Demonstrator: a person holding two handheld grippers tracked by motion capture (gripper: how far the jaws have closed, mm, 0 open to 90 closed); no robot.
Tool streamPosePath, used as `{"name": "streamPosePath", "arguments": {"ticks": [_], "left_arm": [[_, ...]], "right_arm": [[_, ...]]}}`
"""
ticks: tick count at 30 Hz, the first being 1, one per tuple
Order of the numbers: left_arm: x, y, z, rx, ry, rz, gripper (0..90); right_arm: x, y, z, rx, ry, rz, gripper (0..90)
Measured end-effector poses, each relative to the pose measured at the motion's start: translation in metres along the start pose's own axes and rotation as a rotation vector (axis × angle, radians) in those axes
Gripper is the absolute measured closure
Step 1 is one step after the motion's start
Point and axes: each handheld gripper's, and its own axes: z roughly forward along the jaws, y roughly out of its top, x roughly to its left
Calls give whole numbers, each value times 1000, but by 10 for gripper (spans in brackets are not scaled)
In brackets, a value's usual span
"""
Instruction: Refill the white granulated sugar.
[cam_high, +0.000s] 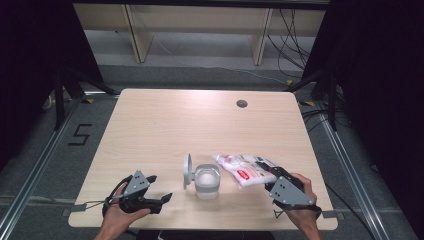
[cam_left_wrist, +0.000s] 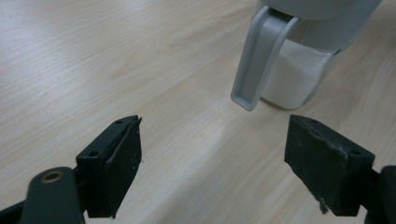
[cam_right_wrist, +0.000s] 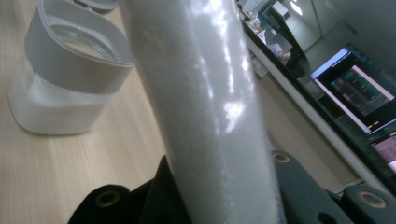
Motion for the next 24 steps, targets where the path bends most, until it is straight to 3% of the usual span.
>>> {"name": "streamPosePath", "arguments": {"ticks": [4, 10, 16, 18, 19, 24], "left_arm": [[1, 0, 1, 5, 0, 4, 185], [0, 0, 1, 7, 1, -1, 187], [0, 0, 0, 7, -1, 1, 187], [0, 0, 0, 6, 2, 1, 187], [0, -1, 1, -1, -1, -2, 187], [0, 0, 0, 2, -1, 1, 187]], "right_arm": [[-1, -13, 8, -44, 37, 165, 815], [-5, -24, 21, -88, 64, 330, 832], [-5, -36, 37, -84, 98, 450, 834], [-7, -40, 42, -100, 102, 451, 834], [-6, -42, 43, -96, 94, 476, 834], [-7, -49, 51, -51, 120, 503, 833]]}}
